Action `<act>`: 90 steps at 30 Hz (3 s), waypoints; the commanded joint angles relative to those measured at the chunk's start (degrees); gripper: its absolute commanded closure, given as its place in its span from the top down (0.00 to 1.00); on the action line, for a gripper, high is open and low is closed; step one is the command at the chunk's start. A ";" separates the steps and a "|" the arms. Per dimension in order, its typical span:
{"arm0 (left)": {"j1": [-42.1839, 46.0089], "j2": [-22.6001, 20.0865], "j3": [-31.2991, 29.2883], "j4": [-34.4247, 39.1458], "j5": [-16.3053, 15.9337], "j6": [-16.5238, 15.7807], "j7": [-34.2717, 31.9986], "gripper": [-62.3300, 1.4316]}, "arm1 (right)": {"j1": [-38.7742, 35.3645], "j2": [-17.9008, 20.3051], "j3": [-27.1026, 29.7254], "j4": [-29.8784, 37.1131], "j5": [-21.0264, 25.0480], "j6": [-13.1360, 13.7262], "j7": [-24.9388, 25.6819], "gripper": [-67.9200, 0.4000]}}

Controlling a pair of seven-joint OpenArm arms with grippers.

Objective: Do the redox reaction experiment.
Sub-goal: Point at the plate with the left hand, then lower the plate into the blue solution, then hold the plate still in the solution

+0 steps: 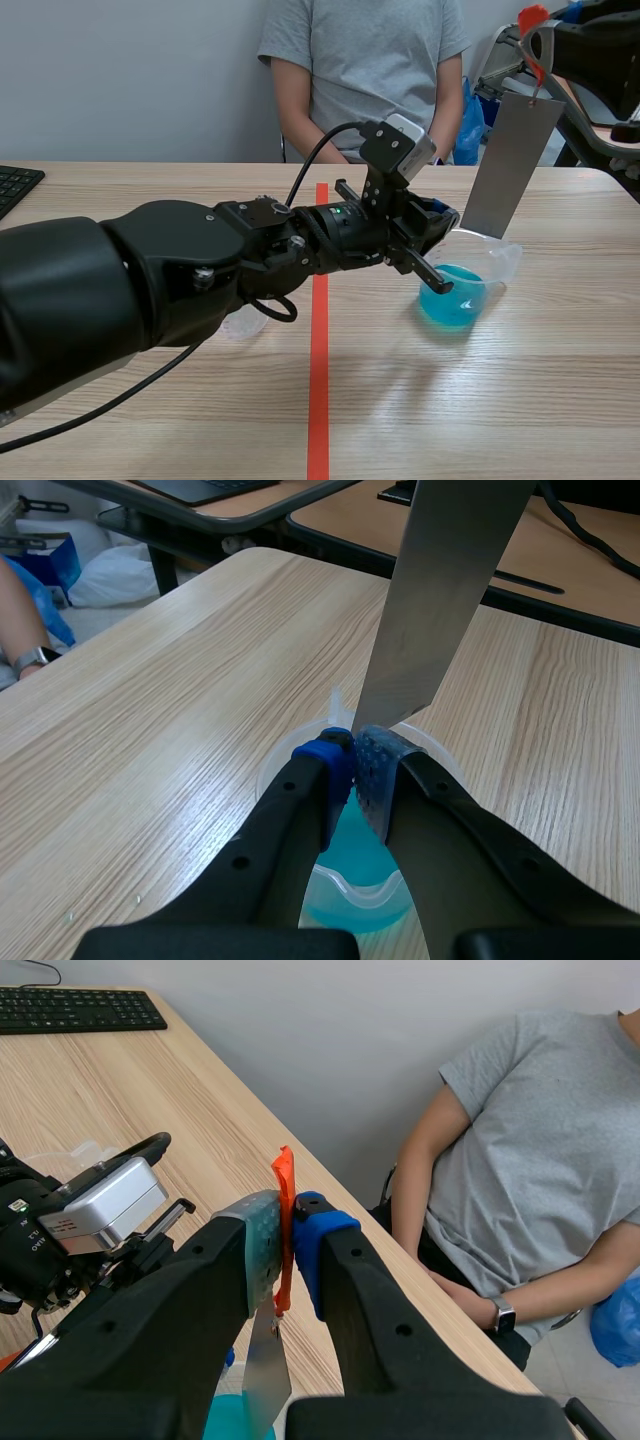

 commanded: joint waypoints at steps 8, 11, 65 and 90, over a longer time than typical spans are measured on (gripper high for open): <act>1.77 -9.07 -1.57 8.48 -4.66 -0.74 -0.37 0.10 | 1.46 0.61 0.35 0.74 0.85 -0.39 1.09 0.03; 5.31 -16.28 -3.67 15.76 -4.96 -0.70 -0.37 0.10 | 1.46 0.61 0.35 0.74 0.85 -0.39 1.09 0.03; 93.46 -34.62 -64.35 45.40 -4.85 8.07 -0.22 0.10 | 6.80 -11.85 -5.73 -14.19 -10.91 1.14 2.54 0.03; 93.48 -34.62 -64.35 45.40 -4.87 8.04 -0.20 0.10 | 10.21 -16.52 -9.84 -24.59 -18.56 2.64 6.99 0.03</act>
